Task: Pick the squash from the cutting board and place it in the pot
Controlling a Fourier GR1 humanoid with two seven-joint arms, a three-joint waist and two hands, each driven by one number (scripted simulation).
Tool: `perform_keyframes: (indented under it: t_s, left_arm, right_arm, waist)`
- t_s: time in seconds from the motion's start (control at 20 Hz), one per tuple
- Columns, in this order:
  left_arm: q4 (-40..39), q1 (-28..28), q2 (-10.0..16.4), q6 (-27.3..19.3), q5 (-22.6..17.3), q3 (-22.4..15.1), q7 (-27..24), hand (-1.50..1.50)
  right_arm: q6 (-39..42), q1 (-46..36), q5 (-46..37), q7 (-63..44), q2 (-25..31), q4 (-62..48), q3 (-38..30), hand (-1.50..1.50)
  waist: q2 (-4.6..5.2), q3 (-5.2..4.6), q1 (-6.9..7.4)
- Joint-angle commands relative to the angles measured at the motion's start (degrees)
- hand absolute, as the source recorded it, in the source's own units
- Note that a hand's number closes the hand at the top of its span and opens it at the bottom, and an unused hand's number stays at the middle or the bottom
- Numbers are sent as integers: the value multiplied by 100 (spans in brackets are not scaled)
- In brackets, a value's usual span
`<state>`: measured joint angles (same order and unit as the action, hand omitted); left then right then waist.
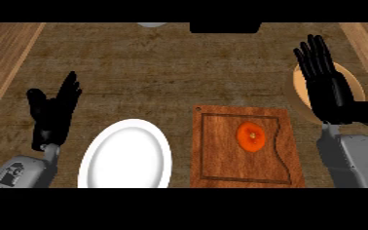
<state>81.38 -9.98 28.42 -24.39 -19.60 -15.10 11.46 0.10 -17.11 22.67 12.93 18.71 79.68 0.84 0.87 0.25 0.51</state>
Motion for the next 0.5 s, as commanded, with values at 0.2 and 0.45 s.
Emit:
perform_keyframes:
  t_s: [0.2,0.45]
  left_arm:
    - [646,-835,-209,37,1,397,-753,0]
    - [834,-584,-471,282,-169,387,-1224,0]
  right_arm:
    - [2674,-610,1026,-104,1245,-190,-223,150]
    - [1787,2,-1626,1611,2022,-1038,-101,-150]
  waist:
    - [-87,-11,52]
    - [-16,-8,105]
